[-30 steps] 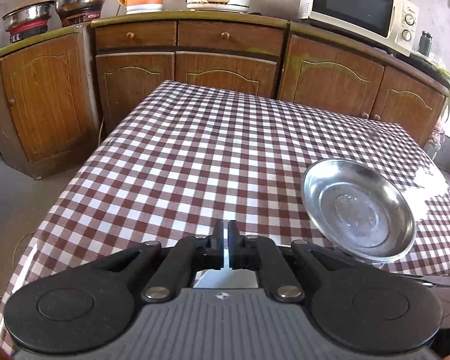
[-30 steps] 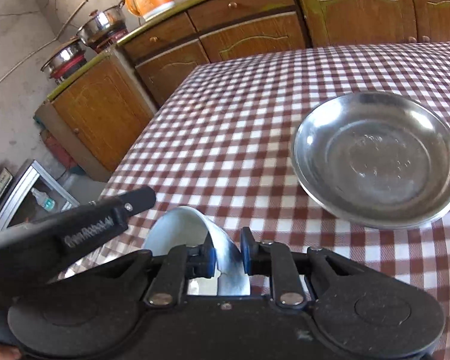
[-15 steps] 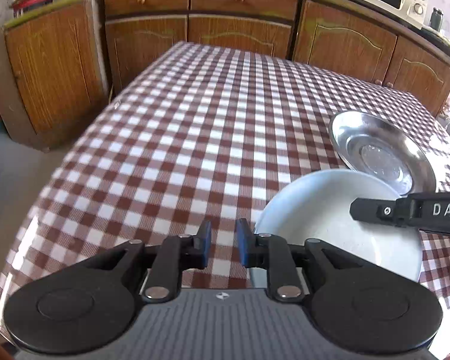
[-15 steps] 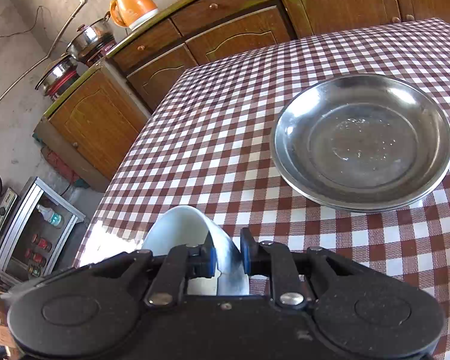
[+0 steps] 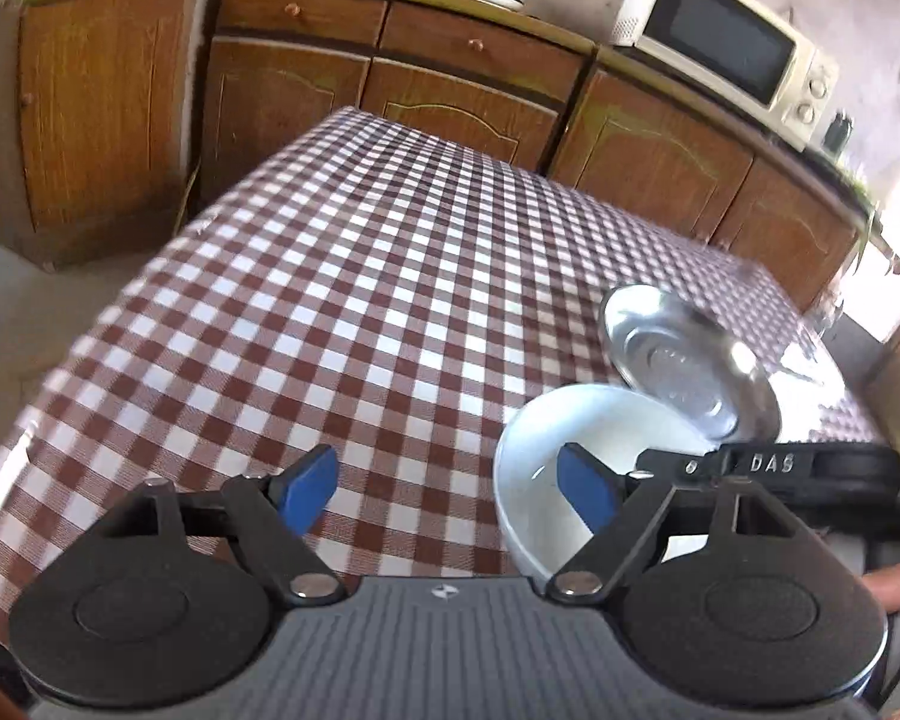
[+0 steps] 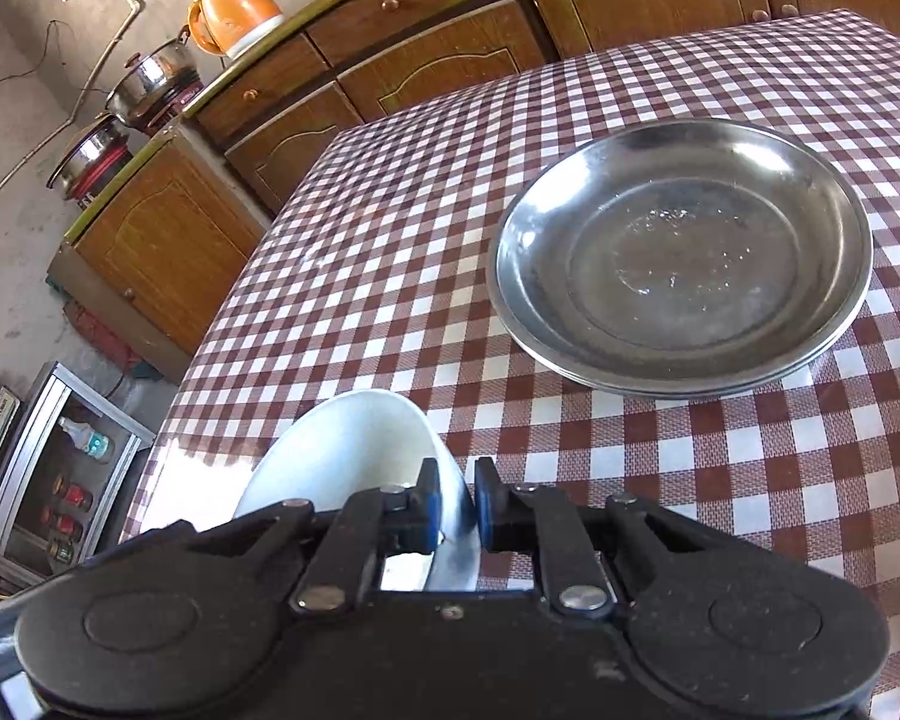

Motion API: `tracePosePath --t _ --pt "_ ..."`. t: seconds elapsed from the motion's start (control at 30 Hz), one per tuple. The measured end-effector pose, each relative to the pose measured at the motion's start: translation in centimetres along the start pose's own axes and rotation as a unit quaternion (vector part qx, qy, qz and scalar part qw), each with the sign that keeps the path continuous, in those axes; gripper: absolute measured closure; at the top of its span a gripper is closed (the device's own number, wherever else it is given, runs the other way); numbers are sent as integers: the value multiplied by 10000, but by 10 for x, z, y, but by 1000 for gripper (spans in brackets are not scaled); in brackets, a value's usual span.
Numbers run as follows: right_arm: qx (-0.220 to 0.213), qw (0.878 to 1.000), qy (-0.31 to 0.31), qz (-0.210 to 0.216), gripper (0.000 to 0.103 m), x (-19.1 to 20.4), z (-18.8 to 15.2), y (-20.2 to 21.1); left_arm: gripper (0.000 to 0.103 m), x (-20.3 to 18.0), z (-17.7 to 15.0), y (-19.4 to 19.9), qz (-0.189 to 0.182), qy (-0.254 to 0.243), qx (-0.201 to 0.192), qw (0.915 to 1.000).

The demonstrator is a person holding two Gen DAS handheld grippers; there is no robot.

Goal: Organize plates and bowls

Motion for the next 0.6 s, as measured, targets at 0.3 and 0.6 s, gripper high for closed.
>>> tracePosePath --t 0.3,0.6 --pt "11 9999 94 -115 87 0 -1 1 69 -11 -21 -56 -382 163 812 9958" --pt "28 9936 999 -526 86 6 -8 -3 87 -26 -24 -54 -471 251 885 9946"
Point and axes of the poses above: each gripper's, at about its wrist camera, not at the fingertips, and y roughly against the way its jaws point, x to its left, z to its top, the point moved 9 cm from there along -y, roughly the way its jaws point, and after that the axes turned 4 degrees about -z, right-handed, at the moved point
